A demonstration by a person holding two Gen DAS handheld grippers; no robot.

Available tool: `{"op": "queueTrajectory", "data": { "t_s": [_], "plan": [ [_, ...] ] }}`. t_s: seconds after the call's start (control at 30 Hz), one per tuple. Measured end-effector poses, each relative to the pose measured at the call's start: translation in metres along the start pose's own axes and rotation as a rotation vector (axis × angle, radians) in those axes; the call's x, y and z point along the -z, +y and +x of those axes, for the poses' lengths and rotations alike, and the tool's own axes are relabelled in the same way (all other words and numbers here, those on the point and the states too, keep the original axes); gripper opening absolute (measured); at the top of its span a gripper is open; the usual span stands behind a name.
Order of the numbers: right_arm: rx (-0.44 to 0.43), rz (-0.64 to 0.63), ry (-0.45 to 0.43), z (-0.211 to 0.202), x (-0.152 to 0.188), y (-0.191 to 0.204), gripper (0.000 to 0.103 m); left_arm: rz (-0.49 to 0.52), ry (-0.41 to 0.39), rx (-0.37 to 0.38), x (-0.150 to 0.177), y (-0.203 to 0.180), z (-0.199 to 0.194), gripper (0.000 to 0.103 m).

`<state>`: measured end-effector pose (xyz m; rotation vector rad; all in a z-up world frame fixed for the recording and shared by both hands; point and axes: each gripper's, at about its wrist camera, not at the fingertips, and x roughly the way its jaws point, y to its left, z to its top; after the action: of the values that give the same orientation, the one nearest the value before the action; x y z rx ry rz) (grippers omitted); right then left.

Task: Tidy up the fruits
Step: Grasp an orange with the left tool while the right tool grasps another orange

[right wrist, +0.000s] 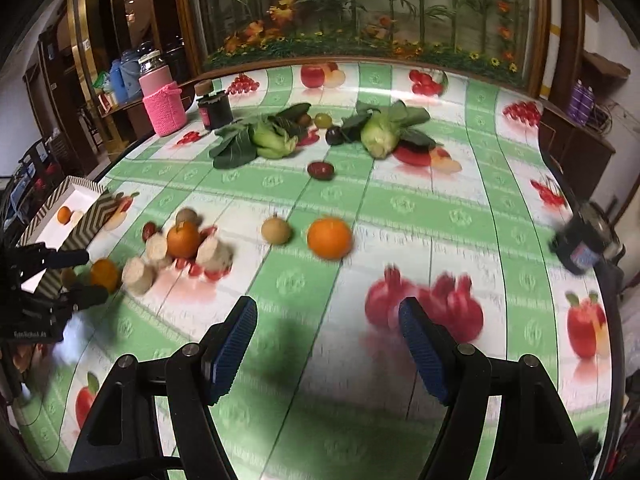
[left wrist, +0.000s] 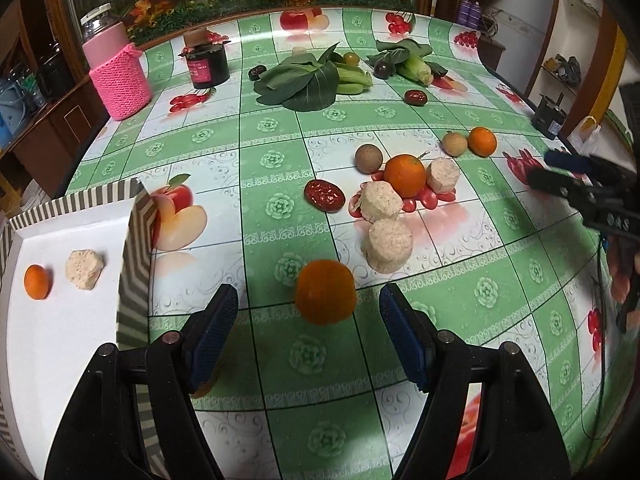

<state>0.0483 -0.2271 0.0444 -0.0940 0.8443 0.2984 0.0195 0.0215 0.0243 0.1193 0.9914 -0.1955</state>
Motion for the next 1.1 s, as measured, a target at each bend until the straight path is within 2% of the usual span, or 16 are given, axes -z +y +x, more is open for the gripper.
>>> {"op": "queueTrajectory", "data": {
  "t_s": [0.13,0.27,0.3,0.4,0.43,0.47,0.5,0.53,0.6,0.67,0.83,1.1],
  "plan": [
    [0.003,-0.046,0.007,0.019,-0.019,0.002,0.074,0.003,0.006,-0.005,-0.002,0.000,0.004,0.073],
    [-0.014,-0.035,0.033,0.044,-0.033,-0.004,0.072,0.011,0.014,-0.007,-0.003,-0.001,0.007,0.073],
    [-0.015,-0.033,0.048,0.052,-0.034,-0.006,0.067,0.012,0.017,-0.008,-0.003,-0.001,0.009,0.073],
    [-0.017,-0.037,0.085,0.069,-0.034,-0.007,0.036,0.018,0.024,-0.002,-0.003,-0.003,0.012,0.073],
    [-0.019,-0.039,0.074,0.068,-0.032,-0.007,0.033,0.022,0.023,-0.002,-0.003,-0.003,0.013,0.073],
    [-0.015,-0.041,0.067,0.067,-0.031,-0.007,0.033,0.027,0.019,0.001,-0.003,-0.003,0.014,0.073],
    [-0.015,-0.041,0.068,0.066,-0.030,-0.006,0.033,0.031,0.019,0.009,-0.003,-0.004,0.014,0.068],
    [-0.020,-0.040,0.067,0.064,-0.029,-0.006,0.033,0.035,0.019,0.022,-0.003,-0.004,0.015,0.061],
    [-0.022,-0.038,0.060,0.057,-0.025,-0.005,0.033,0.040,0.016,0.042,-0.003,-0.004,0.015,0.041],
    [-0.032,-0.029,0.047,0.047,-0.020,-0.004,0.033,0.052,0.012,0.045,-0.002,-0.005,0.014,0.028],
    [-0.060,-0.013,0.016,0.024,-0.009,0.001,0.033,0.056,0.008,0.050,0.000,-0.005,0.012,0.028],
    [-0.096,-0.059,-0.012,-0.007,0.007,0.032,0.033,0.026,-0.018,0.050,0.005,-0.002,-0.004,0.028]
  ]
}}
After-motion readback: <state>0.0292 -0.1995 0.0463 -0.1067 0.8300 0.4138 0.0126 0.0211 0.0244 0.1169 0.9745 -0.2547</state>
